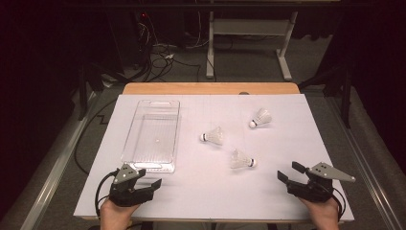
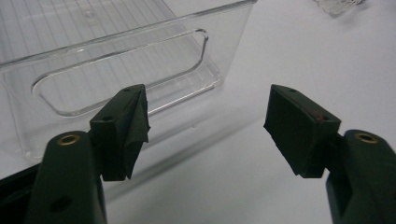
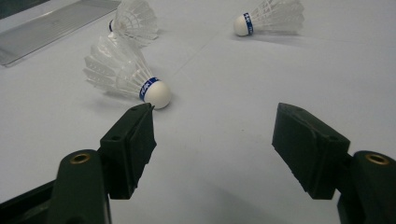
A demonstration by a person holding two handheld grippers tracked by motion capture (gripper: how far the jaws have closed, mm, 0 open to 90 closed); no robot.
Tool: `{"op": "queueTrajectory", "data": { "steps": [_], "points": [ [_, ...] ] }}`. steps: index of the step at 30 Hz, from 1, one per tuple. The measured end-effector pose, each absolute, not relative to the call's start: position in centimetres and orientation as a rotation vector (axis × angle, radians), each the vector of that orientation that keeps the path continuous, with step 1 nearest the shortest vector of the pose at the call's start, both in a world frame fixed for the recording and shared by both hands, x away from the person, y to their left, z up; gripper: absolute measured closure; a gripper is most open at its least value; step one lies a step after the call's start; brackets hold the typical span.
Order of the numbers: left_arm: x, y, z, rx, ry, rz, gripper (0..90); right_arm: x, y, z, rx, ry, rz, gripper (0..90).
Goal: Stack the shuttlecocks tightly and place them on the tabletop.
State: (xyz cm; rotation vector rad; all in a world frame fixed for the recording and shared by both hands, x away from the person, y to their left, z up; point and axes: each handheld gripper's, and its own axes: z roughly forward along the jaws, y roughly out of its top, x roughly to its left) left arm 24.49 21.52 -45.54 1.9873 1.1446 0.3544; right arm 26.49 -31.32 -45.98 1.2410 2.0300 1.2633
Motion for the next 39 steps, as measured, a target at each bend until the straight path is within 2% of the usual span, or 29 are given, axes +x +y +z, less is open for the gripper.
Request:
{"op": "queueTrajectory", "data": {
  "steps": [20,39],
  "points": [
    [24.3,23.7,-45.8,1.93,1.181,0.409,31.2,26.6,-31.0,-45.9,1.239,2.039,1.25,30.0],
    [23.9,25.7,-45.9,1.863,1.217,0.444,31.0,27.2,-29.0,-45.1,1.215,2.067,1.251,30.0]
  ]
}}
